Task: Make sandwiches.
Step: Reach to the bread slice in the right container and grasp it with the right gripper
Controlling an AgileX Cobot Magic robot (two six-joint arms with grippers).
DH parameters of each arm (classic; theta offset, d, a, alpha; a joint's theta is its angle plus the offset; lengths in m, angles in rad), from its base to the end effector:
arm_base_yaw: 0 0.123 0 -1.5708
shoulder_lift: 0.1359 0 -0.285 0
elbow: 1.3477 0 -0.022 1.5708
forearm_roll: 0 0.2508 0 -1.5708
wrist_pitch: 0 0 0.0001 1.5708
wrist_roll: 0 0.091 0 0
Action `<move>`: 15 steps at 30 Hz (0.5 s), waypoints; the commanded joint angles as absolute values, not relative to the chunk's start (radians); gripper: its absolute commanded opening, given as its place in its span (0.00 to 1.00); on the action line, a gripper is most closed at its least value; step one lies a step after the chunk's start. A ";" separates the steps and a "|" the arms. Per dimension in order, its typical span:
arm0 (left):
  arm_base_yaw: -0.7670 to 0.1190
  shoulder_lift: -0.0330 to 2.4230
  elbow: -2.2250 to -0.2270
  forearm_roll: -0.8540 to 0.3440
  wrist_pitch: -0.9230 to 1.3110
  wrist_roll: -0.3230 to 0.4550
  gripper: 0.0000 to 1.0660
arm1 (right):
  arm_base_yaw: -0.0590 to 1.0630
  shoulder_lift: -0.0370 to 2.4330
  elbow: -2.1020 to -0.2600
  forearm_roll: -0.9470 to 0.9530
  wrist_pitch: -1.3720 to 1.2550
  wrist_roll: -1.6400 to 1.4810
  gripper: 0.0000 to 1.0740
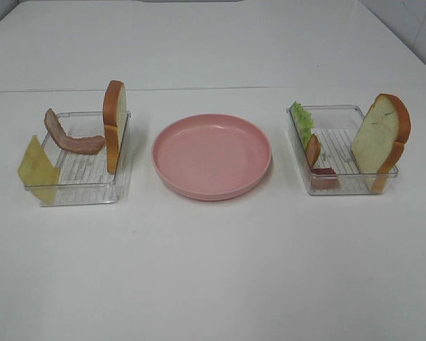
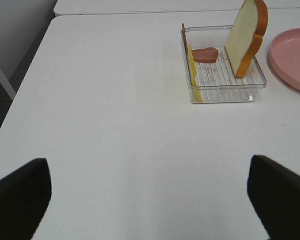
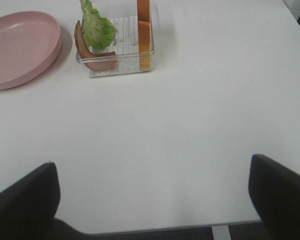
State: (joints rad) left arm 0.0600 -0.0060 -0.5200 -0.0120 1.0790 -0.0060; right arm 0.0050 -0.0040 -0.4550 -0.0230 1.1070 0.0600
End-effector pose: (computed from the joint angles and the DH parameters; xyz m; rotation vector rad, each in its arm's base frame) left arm -0.0088 -0.0015 0.2813 -0.0663 2.0355 0.0196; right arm -0.0026 -0.0019 0.2611 0.0598 2.1305 0.0103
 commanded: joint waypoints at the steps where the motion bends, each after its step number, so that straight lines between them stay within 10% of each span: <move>1: 0.061 -0.018 -0.517 -0.022 1.075 -0.012 0.95 | -0.001 -0.036 -0.451 -0.022 1.099 0.057 0.92; 15: 0.061 -0.019 -0.517 -0.022 1.075 -0.012 0.95 | -0.001 0.130 -0.517 -0.025 1.054 0.049 0.92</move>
